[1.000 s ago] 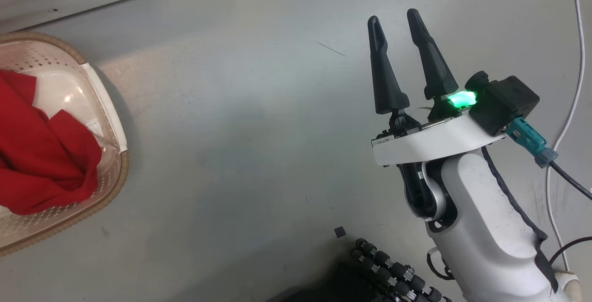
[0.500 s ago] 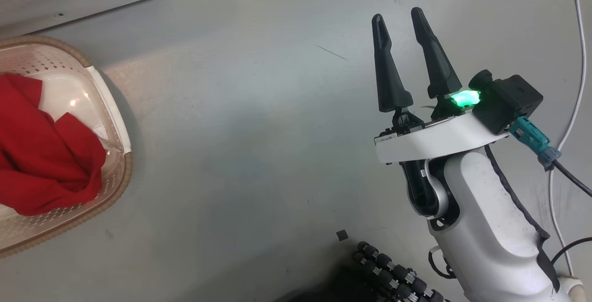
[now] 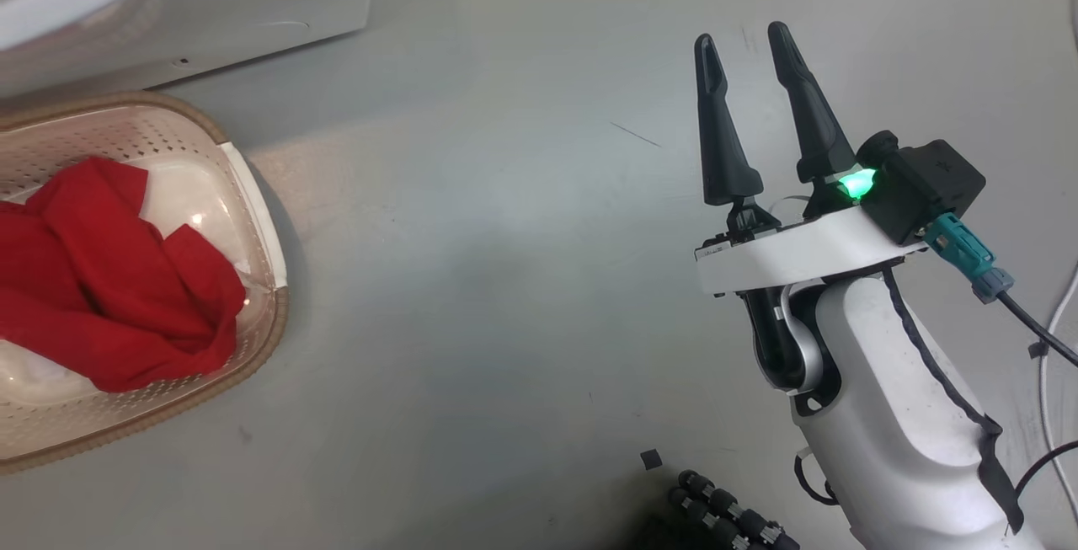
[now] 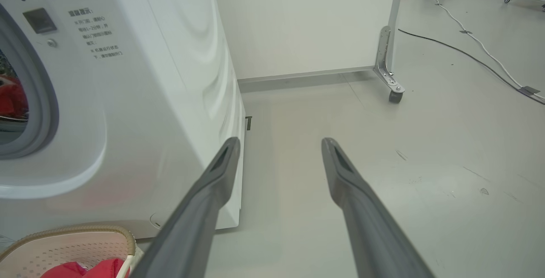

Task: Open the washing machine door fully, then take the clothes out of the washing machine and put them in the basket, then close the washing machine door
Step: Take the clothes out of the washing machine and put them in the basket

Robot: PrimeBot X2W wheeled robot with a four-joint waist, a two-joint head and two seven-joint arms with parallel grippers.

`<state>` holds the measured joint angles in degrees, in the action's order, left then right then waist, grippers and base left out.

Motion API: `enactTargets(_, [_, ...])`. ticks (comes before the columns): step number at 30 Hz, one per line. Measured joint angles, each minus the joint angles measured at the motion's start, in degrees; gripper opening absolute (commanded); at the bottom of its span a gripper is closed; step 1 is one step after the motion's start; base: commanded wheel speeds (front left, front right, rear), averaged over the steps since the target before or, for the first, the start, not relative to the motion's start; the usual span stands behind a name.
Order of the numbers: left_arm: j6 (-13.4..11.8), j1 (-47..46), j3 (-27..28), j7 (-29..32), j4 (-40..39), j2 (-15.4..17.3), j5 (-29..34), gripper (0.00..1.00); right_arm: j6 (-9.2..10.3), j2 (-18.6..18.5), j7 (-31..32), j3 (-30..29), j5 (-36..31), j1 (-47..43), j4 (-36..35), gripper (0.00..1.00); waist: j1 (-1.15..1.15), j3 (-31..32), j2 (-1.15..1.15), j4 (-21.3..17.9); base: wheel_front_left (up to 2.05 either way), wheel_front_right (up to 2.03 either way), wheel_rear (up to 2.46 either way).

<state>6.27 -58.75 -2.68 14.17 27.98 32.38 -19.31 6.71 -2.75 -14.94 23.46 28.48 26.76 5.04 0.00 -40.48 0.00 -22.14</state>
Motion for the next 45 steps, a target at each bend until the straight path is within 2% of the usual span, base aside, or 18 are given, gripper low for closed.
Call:
enactTargets(10, [-2.2,10.0,0.4,-10.4,-5.8,-6.0,-0.7,0.0,-0.03,0.0,0.0,-2.2,-3.7,-2.3,2.5,1.0,0.0,4.6,0.0,3.4,0.0,0.0,0.0])
enactTargets(19, [-4.5,17.9,0.0,-16.9,-10.7,-11.1,-0.9,0.0,-0.18,-0.1,0.0,-4.5,-6.1,-4.1,3.7,1.0,0.0,9.0,0.0,7.4,0.0,0.0,0.0])
enactTargets(25, [-5.1,21.8,-1.3,-20.3,-14.3,-14.4,-0.9,0.0,-0.62,-0.1,0.0,-5.6,-7.5,-5.9,4.7,1.0,0.0,11.9,0.0,10.1,0.0,0.0,0.0])
enactTargets(35, [-7.1,28.3,-2.2,-25.1,-19.8,-17.3,-0.8,0.0,-1.38,-0.1,0.0,-6.6,-8.0,-7.9,5.7,1.0,0.0,17.1,0.0,13.2,0.0,0.0,0.0])
enactTargets(45, [-8.1,32.7,-3.4,-25.9,-24.4,-18.5,-0.4,0.0,-1.98,-0.1,0.0,-7.2,-8.0,-10.9,6.9,1.0,-0.01,22.2,0.0,15.4,0.0,0.0,0.0])
